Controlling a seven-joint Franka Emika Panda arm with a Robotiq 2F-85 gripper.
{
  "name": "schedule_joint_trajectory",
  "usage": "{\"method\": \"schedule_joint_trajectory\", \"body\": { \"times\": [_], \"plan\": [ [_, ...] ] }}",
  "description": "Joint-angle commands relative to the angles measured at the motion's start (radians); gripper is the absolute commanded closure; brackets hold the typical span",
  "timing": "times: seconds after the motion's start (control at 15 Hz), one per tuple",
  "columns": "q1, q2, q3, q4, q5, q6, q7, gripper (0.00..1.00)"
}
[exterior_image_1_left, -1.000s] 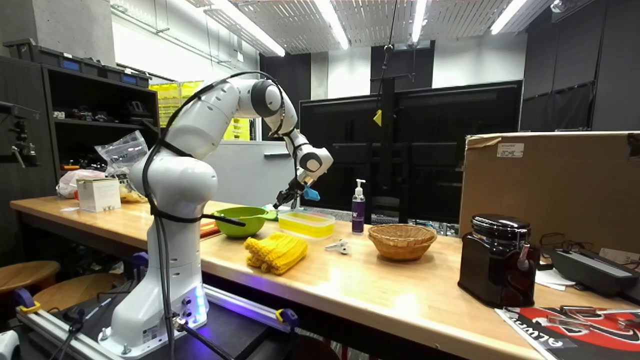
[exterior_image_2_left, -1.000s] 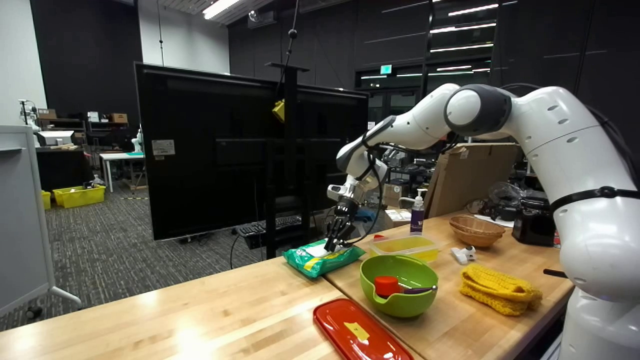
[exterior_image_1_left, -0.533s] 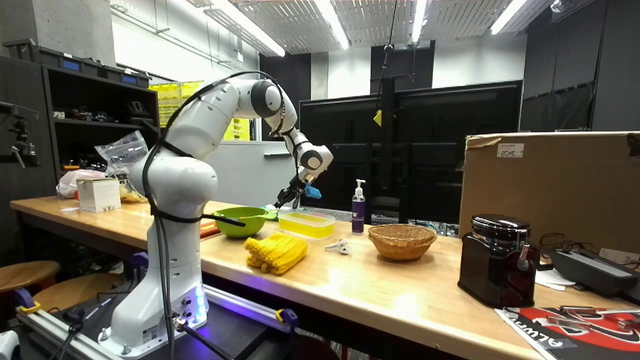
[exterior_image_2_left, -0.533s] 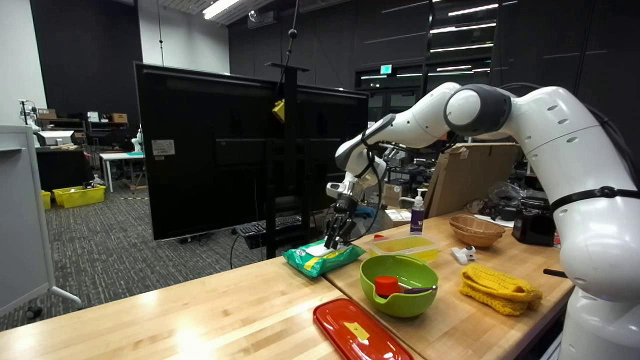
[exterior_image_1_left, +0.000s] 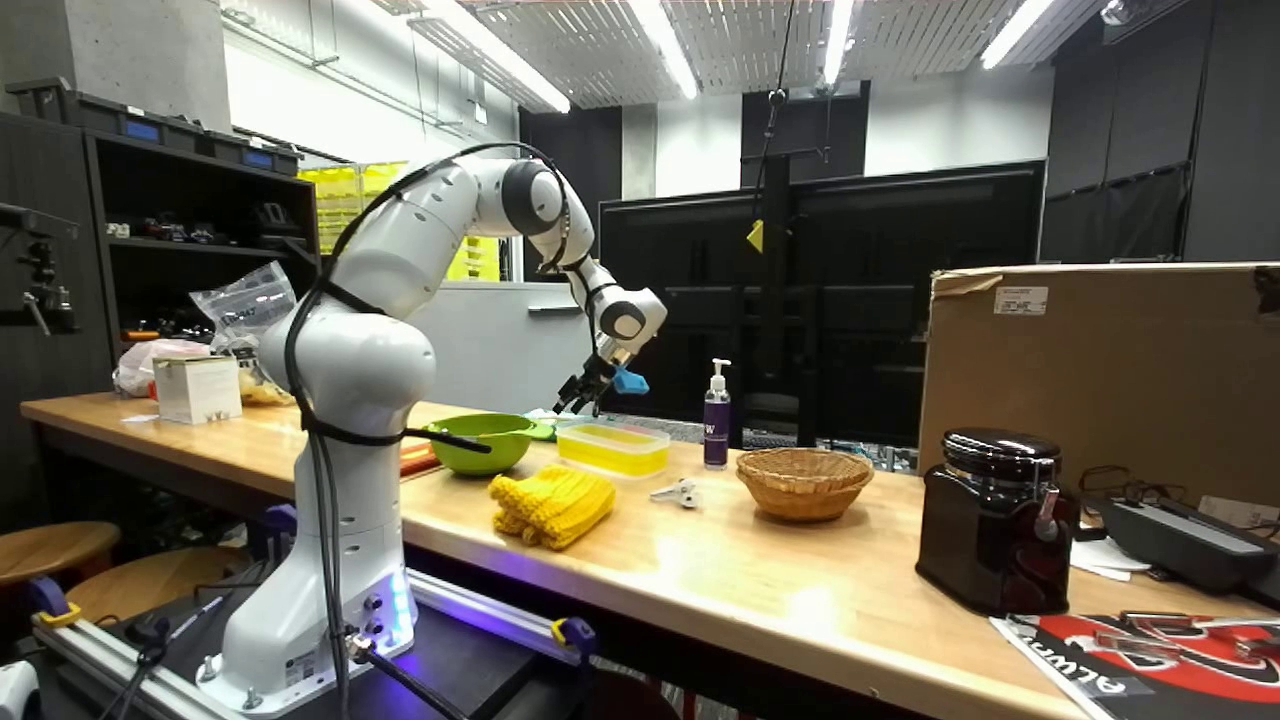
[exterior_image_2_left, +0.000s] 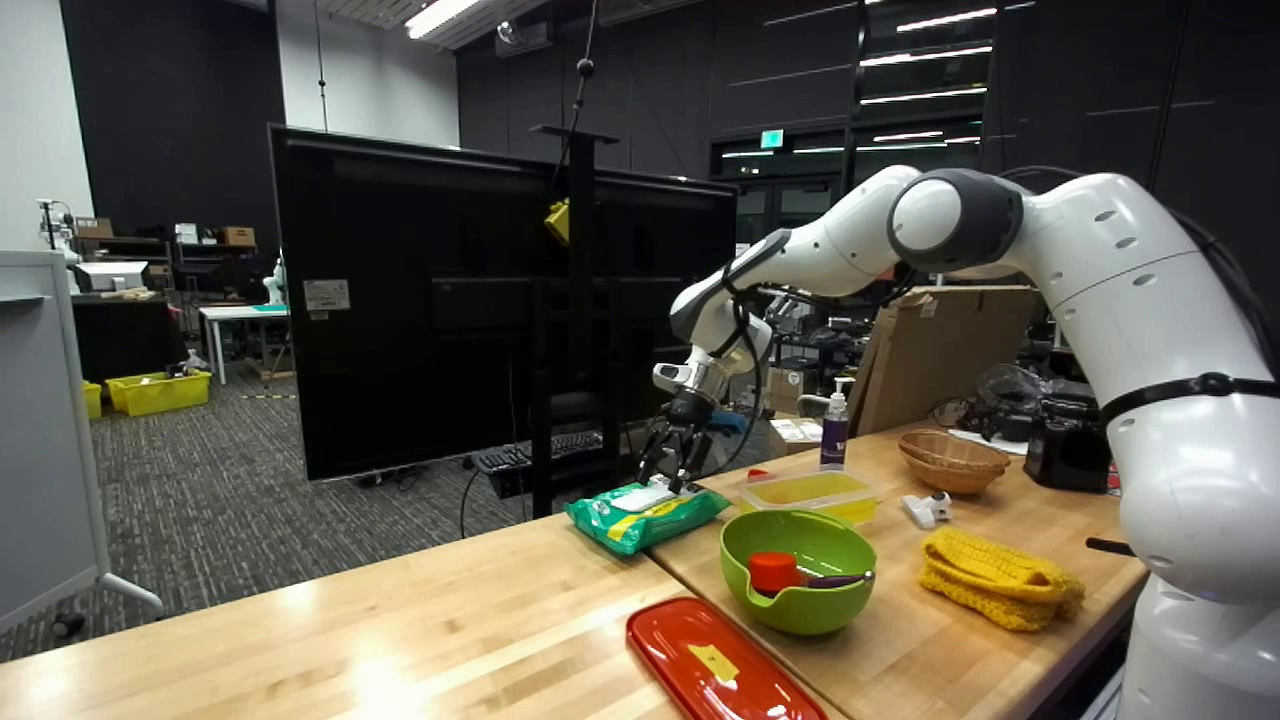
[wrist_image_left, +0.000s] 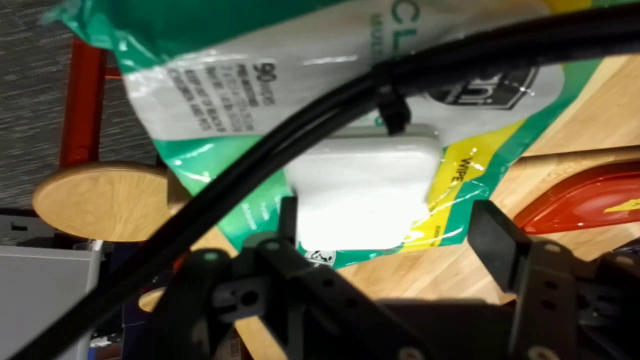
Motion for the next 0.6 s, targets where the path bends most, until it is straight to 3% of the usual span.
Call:
{"method": "schedule_joint_trajectory", "body": {
  "times": [0.0, 0.53],
  "plan": [
    [-0.012, -0.027, 0.020, -0.055, 0.052, 0.096, -0.015, 0.00],
    [0.002, -0.100, 0.024, -0.199, 0.159, 0.260, -0.012, 0.00]
  ]
}}
